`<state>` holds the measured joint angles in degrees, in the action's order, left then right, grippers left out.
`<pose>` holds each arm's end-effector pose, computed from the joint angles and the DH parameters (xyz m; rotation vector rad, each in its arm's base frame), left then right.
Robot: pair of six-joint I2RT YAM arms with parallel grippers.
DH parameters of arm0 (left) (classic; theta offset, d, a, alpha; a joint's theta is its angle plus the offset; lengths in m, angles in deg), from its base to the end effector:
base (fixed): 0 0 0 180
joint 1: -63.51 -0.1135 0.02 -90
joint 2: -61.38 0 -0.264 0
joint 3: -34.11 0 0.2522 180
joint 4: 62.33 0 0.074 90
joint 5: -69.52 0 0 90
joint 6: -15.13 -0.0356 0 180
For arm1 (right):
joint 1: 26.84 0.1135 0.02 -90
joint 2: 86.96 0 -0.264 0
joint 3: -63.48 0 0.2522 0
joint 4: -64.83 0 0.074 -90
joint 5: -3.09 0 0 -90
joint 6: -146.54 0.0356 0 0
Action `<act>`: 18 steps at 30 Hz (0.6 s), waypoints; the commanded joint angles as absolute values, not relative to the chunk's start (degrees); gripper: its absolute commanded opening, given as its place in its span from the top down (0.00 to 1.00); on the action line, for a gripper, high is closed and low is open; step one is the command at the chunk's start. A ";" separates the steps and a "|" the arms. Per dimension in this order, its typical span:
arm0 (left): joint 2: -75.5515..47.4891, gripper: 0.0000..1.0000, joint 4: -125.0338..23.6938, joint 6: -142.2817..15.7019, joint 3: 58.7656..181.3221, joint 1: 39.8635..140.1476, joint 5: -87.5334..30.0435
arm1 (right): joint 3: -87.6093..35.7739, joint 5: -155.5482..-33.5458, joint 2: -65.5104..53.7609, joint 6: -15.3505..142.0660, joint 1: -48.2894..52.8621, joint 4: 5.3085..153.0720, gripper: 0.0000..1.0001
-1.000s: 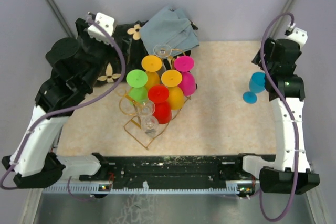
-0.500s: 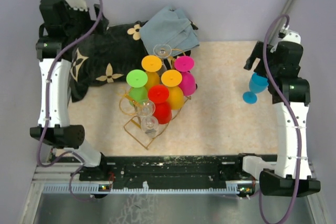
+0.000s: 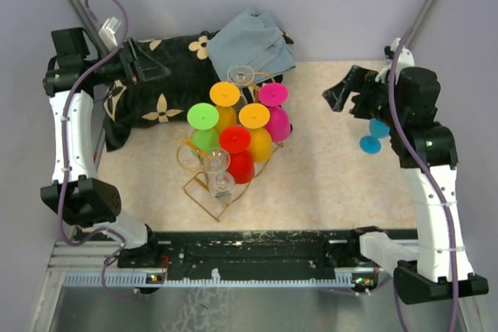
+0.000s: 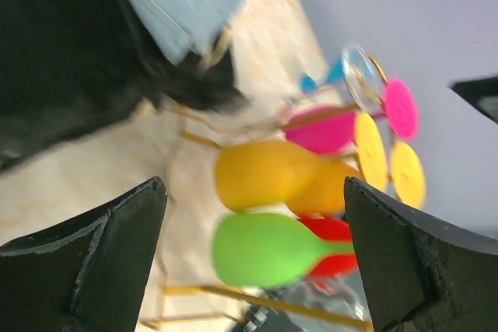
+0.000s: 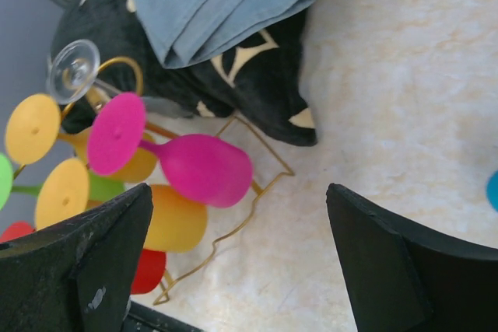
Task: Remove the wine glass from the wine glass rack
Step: Pick up the wine glass from the wine rack.
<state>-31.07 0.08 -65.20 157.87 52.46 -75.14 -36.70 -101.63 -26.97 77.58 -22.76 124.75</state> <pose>0.3272 0.0343 0.4595 0.2058 1.9895 -0.9791 0.1816 0.0220 0.4683 0.1112 1.9374 0.5394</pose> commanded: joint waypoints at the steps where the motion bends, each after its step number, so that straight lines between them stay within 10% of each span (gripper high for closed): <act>1: -25.74 0.01 -2.47 -56.18 148.65 52.39 -92.30 | -34.47 -100.24 -30.00 82.27 -17.75 118.73 0.07; 18: -23.35 0.14 9.68 -58.53 141.02 53.80 -99.77 | -34.16 -94.16 -26.61 83.53 -8.46 115.70 0.05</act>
